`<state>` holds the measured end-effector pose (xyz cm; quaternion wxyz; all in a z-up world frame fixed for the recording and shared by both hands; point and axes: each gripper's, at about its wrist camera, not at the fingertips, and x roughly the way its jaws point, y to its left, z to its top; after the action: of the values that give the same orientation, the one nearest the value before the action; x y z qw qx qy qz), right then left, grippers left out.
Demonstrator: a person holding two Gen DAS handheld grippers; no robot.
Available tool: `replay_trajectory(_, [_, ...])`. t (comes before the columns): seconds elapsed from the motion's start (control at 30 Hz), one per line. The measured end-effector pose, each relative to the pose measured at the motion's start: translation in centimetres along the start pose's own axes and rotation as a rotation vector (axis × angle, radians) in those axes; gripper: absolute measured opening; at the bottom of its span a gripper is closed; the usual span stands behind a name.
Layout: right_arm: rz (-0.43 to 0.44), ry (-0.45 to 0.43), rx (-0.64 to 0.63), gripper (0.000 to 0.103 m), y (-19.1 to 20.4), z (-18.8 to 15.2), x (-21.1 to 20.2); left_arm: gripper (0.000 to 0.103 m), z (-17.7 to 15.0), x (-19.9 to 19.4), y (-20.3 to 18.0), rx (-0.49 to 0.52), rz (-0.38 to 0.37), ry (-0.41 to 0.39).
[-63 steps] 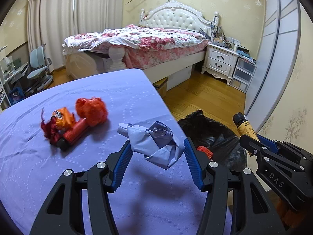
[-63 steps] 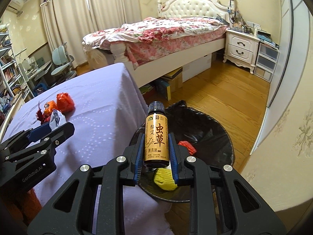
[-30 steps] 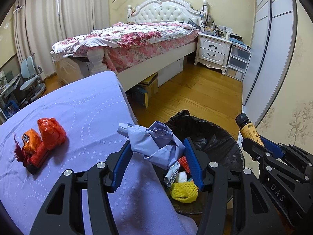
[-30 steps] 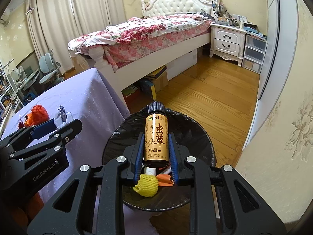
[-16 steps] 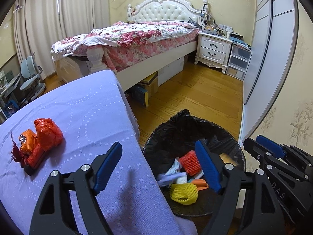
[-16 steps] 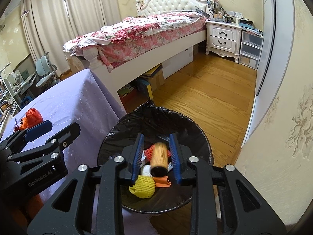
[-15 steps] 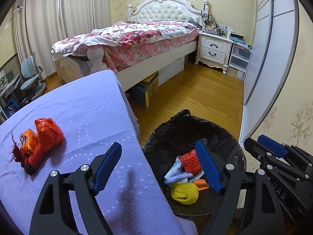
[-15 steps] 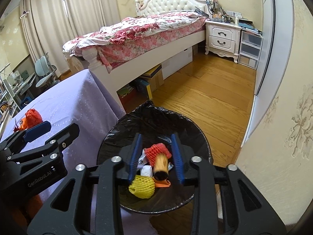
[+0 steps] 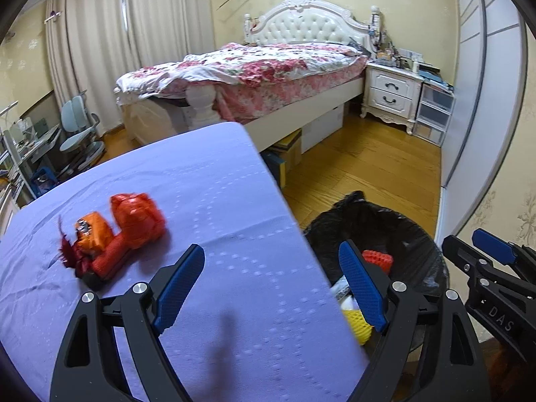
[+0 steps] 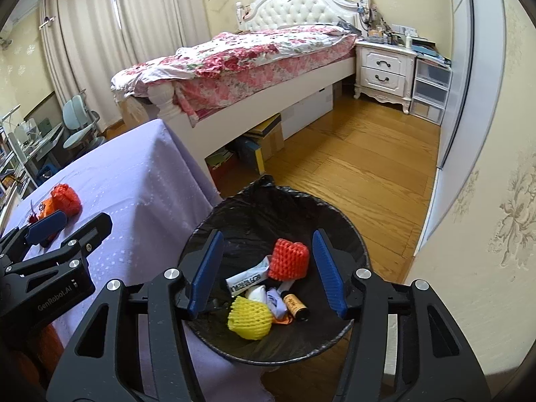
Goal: Collect trash
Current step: 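Move both grippers back to the table and grasp the dark red ribbon with the left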
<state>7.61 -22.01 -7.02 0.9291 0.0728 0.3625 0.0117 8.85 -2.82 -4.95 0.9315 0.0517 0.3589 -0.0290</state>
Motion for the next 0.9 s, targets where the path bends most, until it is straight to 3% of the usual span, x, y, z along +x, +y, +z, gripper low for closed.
replay_trajectory(0.57, [0.152, 0.053, -0.152, 0.055, 9.6, -0.3, 0.6, 0.082, -3.6, -1.2, 12.6, -0.2, 0.194, 0.064])
replay_trajectory(0.9, [0.207, 0.103, -0.257, 0.055, 16.1, -0.7, 1.8, 0.082, -4.3, -1.2, 17.4, -0.292, 0.214, 0.085])
